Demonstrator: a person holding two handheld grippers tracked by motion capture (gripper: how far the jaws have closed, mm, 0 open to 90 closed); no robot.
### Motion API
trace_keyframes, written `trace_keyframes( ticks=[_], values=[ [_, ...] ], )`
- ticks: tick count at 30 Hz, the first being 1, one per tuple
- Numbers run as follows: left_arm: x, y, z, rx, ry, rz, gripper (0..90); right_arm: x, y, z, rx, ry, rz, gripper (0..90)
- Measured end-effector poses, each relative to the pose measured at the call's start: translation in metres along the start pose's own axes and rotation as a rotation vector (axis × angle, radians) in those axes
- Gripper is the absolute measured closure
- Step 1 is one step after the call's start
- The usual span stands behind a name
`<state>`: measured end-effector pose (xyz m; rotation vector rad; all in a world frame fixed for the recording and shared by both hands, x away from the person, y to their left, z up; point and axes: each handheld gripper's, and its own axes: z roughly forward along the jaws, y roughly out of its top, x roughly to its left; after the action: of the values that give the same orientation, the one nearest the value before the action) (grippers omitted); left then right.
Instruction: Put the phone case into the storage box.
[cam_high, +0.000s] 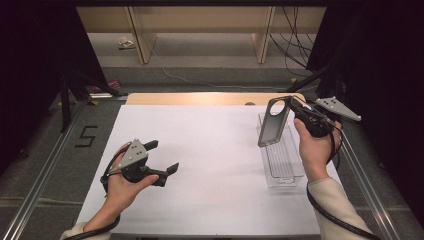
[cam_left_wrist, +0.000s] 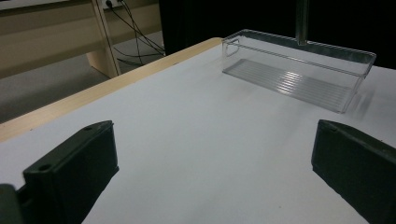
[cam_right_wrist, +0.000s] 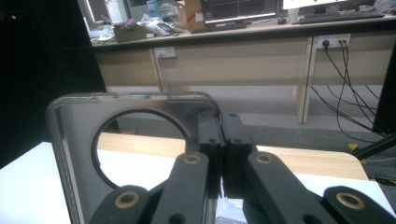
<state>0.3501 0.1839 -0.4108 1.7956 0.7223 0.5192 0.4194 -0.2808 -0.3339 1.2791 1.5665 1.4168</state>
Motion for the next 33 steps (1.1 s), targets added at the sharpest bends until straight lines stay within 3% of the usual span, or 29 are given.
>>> trace_keyframes(
  ticks=[33],
  values=[
    [0.0008, 0.0005, -0.0009, -0.003, 0.002, -0.002, 0.0, -0.0079, 0.0005, -0.0012, -0.006, -0.021, 0.008, 89.1]
  ],
)
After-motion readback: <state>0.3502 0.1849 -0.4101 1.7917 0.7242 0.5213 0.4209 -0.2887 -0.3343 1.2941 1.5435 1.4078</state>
